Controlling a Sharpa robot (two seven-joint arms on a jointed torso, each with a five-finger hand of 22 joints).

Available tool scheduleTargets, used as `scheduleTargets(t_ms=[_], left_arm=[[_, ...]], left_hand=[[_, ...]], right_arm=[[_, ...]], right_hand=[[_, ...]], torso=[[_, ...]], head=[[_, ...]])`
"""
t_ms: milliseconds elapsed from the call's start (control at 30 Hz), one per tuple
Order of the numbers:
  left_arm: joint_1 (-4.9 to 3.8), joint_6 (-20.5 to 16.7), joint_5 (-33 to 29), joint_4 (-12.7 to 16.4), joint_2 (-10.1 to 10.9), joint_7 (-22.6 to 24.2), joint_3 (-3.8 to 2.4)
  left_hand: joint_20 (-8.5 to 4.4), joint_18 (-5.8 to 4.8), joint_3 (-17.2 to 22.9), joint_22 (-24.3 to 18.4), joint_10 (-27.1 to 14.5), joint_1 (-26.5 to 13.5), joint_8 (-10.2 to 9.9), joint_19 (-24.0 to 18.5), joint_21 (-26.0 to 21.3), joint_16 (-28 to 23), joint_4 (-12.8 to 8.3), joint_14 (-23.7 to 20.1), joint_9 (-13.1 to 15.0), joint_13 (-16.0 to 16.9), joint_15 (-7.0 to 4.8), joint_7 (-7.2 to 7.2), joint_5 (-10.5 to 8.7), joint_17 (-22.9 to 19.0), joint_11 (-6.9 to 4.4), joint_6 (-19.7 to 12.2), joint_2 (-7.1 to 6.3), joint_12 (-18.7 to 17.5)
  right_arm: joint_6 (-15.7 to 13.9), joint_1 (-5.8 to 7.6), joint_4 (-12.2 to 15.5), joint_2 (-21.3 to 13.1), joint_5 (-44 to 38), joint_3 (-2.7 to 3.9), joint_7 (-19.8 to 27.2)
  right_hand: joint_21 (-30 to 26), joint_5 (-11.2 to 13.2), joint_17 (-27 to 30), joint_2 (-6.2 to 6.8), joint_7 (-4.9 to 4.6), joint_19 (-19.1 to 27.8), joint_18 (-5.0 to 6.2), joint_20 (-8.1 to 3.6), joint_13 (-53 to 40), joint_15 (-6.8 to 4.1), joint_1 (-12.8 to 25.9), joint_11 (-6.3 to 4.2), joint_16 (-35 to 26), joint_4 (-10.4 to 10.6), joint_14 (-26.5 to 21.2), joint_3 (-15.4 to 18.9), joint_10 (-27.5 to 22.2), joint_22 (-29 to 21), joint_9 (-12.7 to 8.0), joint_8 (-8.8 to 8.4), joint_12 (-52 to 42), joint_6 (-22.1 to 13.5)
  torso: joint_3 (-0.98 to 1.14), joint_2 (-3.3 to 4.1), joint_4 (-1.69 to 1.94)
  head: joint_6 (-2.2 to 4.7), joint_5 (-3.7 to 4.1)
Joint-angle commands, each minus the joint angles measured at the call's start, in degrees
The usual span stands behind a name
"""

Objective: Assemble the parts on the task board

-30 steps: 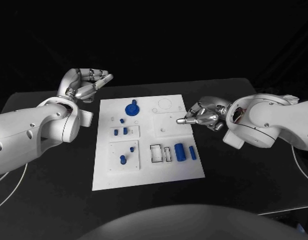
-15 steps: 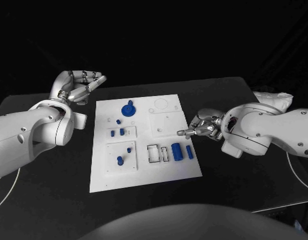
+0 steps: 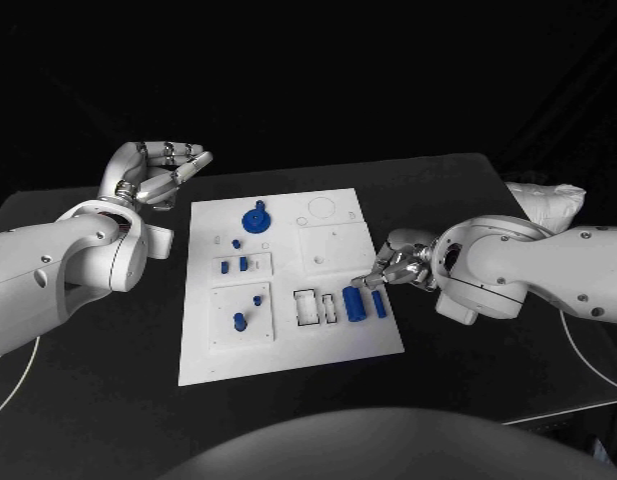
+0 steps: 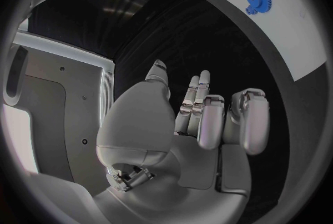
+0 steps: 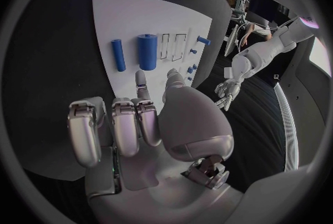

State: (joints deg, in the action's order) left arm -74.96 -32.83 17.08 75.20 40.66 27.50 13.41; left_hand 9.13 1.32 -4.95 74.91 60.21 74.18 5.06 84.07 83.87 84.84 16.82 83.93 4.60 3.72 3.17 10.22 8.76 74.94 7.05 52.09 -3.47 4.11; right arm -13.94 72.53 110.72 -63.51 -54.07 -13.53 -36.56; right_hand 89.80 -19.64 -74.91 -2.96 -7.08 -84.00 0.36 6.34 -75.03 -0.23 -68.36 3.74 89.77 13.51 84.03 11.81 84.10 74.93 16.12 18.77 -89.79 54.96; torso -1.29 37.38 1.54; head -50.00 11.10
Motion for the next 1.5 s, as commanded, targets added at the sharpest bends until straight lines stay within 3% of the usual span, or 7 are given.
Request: scheduleTargets(t_ms=[33, 400, 733, 1200, 1333, 1500], left_arm=[[-0.01, 1.0, -0.1, 0.1, -0.1, 0.3, -0.04], [0.0, 1.0, -0.1, 0.2, 0.0, 0.3, -0.03], [0.0, 1.1, -0.1, 0.2, 0.2, 0.3, -0.03], [-0.01, 1.1, -0.1, 0.4, 0.4, 0.2, -0.03], [-0.01, 1.1, -0.1, 0.5, 0.5, 0.2, -0.03], [-0.01, 1.2, -0.1, 0.7, 0.6, 0.2, -0.03]], left_hand=[[0.12, 0.37, -0.3, 12.8, -0.3, -0.2, -0.2, 0.5, 0.0, -0.2, 0.0, 1.3, -0.1, 0.0, 0.05, 0.14, 0.39, 4.4, 0.12, 0.0, 0.4, -0.2], [0.12, 0.37, -0.3, 12.8, -0.3, -0.2, -0.2, 0.5, 0.0, -0.2, 0.0, 1.3, -0.1, 0.0, 0.05, 0.14, 0.39, 4.4, 0.12, 0.0, 0.4, -0.2], [0.12, 0.36, -0.2, 12.8, -0.3, -0.2, -0.2, 0.5, 0.0, -0.2, 0.0, 1.3, -0.1, 0.0, 0.04, 0.14, 0.38, 4.5, 0.11, 0.0, 0.46, -0.2], [0.12, 0.36, -0.2, 12.8, -0.3, -0.2, -0.2, 0.5, 0.0, -0.2, 0.0, 1.3, -0.1, 0.0, 0.04, 0.14, 0.38, 4.5, 0.11, 0.0, 0.46, -0.2], [0.12, 0.35, -0.2, 12.9, -0.3, -0.2, -0.2, 0.5, 0.0, -0.2, 0.0, 1.3, -0.1, 0.0, 0.03, 0.14, 0.38, 4.5, 0.11, 0.0, 0.47, -0.2], [0.12, 0.33, -0.2, 12.9, -0.3, -0.2, -0.2, 0.6, 0.1, -0.1, 0.0, 1.3, -0.1, 0.0, 0.03, 0.13, 0.38, 4.5, 0.1, 0.0, 0.49, -0.2]], right_arm=[[1.9, -0.35, -0.3, 0.7, -0.2, -0.02, -1.6], [4.0, -0.72, -1.3, 2.2, 0.7, -0.02, -3.1], [7.1, -0.83, -2.5, 3.4, 0.8, -0.02, -5.3], [9.3, -2.31, -5.6, 7.3, 0.3, -0.01, -6.6], [10.5, -2.4, -6.4, 8.2, -0.6, -0.01, -7.2], [11.8, -2.51, -7.6, 9.4, -1.1, -0.01, -7.7]], right_hand=[[0.2, -0.6, -15.1, 1.03, -0.29, -6.0, -0.36, -0.23, -15.0, 0.15, 0.0, -0.21, 0.2, -0.4, 6.0, -1.3, 5.9, 15.1, 0.5, -0.53, -0.2, -0.9], [0.2, -1.5, -15.1, 2.74, -0.61, -6.0, -0.36, 0.11, -15.0, 0.5, 0.8, 0.0, 0.2, -0.8, 6.0, -4.1, 5.9, 15.1, 1.8, -0.97, -0.2, -2.2], [0.2, -0.4, -15.1, 3.1, -0.97, -6.0, -0.36, 0.48, -15.0, 0.91, 2.5, 0.31, 0.2, -0.1, 6.0, -5.3, 5.9, 15.1, 2.6, -1.2, -0.2, -3.4], [0.2, 1.1, -15.1, 2.25, -1.28, -6.0, -0.36, 0.83, -15.0, 1.21, 4.2, 0.6, 0.2, 0.6, 6.0, -6.3, 5.9, 15.1, 3.8, -0.91, -0.2, -4.7], [0.2, 2.8, -15.1, 1.74, -1.39, -6.0, -0.36, 0.98, -15.0, 1.34, 4.1, 0.72, 0.2, 0.3, 6.0, -7.0, 5.9, 15.1, 4.3, -0.72, -0.2, -5.3], [0.2, 3.8, -15.1, 1.29, -1.52, -6.0, -0.36, 1.08, -15.0, 1.44, 3.9, 0.82, 0.2, -0.1, 6.0, -7.6, 5.9, 15.1, 4.7, -0.71, -0.2, -5.8]], torso=[[0.01, 0.03, 0.13], [-0.11, 0.02, 0.09], [-0.04, 0.05, 0.16], [-0.02, 0.02, 0.12], [-0.11, 0.03, 0.16], [-0.08, 0.0, 0.03]], head=[[0.0, -0.15], [0.0, -0.33], [0.0, -0.55], [0.0, -0.94], [0.0, -0.77], [0.0, -0.82]])
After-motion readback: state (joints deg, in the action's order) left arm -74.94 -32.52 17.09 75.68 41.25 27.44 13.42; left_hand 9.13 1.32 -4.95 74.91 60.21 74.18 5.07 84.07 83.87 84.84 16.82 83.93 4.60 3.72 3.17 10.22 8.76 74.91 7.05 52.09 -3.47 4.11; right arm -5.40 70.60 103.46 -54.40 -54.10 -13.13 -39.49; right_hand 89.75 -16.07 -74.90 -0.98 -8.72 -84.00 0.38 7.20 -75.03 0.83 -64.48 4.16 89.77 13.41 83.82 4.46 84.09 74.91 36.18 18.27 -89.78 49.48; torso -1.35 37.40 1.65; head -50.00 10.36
